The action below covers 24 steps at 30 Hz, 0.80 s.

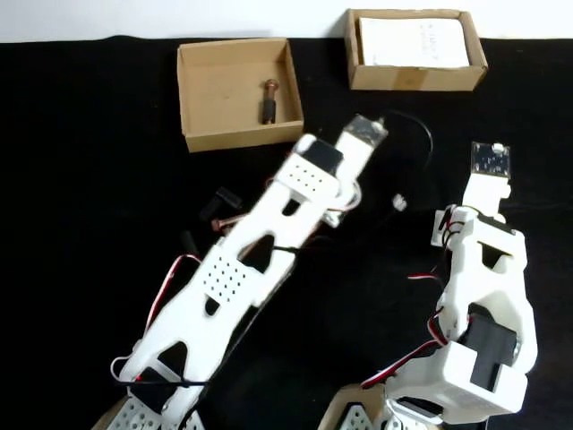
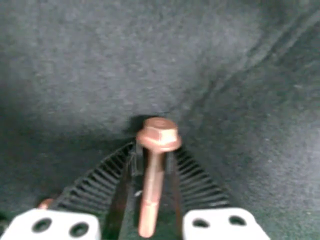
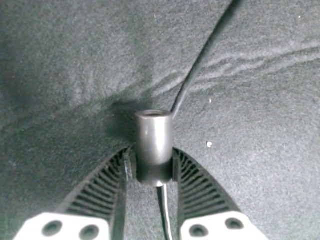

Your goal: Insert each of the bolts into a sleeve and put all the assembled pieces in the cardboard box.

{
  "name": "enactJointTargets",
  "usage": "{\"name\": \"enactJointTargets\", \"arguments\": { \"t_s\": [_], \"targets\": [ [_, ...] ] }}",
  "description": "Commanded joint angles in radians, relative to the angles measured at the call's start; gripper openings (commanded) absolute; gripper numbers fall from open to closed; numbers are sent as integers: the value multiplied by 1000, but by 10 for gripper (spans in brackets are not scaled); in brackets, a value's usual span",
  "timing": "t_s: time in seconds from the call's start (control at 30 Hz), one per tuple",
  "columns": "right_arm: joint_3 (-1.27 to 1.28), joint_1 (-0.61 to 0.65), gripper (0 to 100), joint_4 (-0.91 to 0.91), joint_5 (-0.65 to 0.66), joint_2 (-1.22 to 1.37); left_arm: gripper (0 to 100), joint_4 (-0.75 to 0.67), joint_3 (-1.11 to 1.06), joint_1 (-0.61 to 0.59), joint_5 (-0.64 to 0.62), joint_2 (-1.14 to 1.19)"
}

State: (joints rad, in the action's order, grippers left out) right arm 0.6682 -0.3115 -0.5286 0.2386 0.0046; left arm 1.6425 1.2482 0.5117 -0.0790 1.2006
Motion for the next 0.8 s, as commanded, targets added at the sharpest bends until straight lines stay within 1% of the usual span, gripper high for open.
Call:
{"name": "enactJointTargets", "arguments": {
  "t_s": [0.0, 0.07, 0.13, 0.23, 0.33, 0.6, 0.67, 0.77],
  "targets": [
    [-50, 1, 7, 12, -5, -44, 12, 5, 12, -2, -6, -10],
    [-51, 1, 7, -18, -5, -67, 9, 8, 41, -2, -6, -27],
    [-50, 1, 7, -74, -6, -136, 9, 52, 105, -4, -2, -62],
    [-45, -4, 7, -177, -5, -280, 9, 114, 228, -4, 0, -128],
    [-41, -2, 7, -295, 0, -447, 9, 123, 291, -16, -2, -208],
    [-41, -1, 7, -584, 3, -915, 8, 127, 280, -31, -2, -536],
    [-39, -1, 7, -634, 3, -1026, 8, 127, 236, -28, -2, -644],
    [-39, -1, 7, -710, 3, -1184, 8, 127, 110, -30, -2, -829]
  ]
}}
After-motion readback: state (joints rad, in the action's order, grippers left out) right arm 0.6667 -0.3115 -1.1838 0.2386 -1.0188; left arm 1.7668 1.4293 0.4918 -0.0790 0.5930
